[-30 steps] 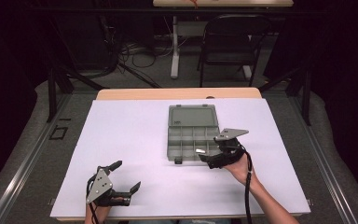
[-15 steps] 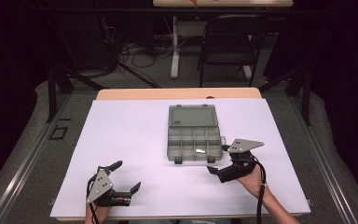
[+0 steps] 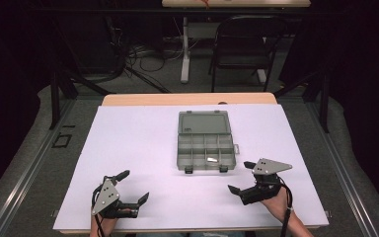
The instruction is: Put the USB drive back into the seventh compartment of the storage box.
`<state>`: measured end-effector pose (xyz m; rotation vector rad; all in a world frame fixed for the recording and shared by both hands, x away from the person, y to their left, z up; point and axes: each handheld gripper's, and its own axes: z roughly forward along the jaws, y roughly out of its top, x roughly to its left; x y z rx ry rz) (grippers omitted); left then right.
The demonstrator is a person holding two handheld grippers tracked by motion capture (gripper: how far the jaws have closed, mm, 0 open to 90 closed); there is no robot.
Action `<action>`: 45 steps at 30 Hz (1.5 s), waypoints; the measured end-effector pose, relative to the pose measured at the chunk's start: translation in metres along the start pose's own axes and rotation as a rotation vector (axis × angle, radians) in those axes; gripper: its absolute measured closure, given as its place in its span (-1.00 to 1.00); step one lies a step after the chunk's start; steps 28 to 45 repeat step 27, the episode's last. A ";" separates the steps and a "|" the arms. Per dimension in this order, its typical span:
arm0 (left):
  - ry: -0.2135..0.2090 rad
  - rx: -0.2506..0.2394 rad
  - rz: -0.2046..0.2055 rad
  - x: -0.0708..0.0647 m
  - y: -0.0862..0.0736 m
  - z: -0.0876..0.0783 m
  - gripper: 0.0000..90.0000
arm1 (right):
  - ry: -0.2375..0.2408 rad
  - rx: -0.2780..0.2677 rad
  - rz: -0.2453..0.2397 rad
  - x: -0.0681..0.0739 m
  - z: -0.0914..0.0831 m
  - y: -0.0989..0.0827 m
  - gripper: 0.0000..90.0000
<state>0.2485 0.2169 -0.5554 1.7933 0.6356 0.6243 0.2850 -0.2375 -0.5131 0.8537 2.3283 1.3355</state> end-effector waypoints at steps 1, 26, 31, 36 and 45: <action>0.000 0.000 0.000 0.000 0.000 0.000 -0.91 | -0.001 0.001 0.000 0.000 -0.001 -0.002 -0.97; -0.005 0.002 -0.014 0.001 -0.001 0.000 -0.91 | -0.048 -0.059 0.017 0.005 -0.012 -0.035 -1.00; -0.004 -0.002 -0.018 0.001 -0.001 0.000 -0.92 | -0.044 -0.068 0.018 0.005 -0.013 -0.035 -1.00; -0.004 -0.002 -0.018 0.001 -0.001 0.000 -0.92 | -0.044 -0.068 0.018 0.005 -0.013 -0.035 -1.00; -0.004 -0.002 -0.018 0.001 -0.001 0.000 -0.92 | -0.044 -0.068 0.018 0.005 -0.013 -0.035 -1.00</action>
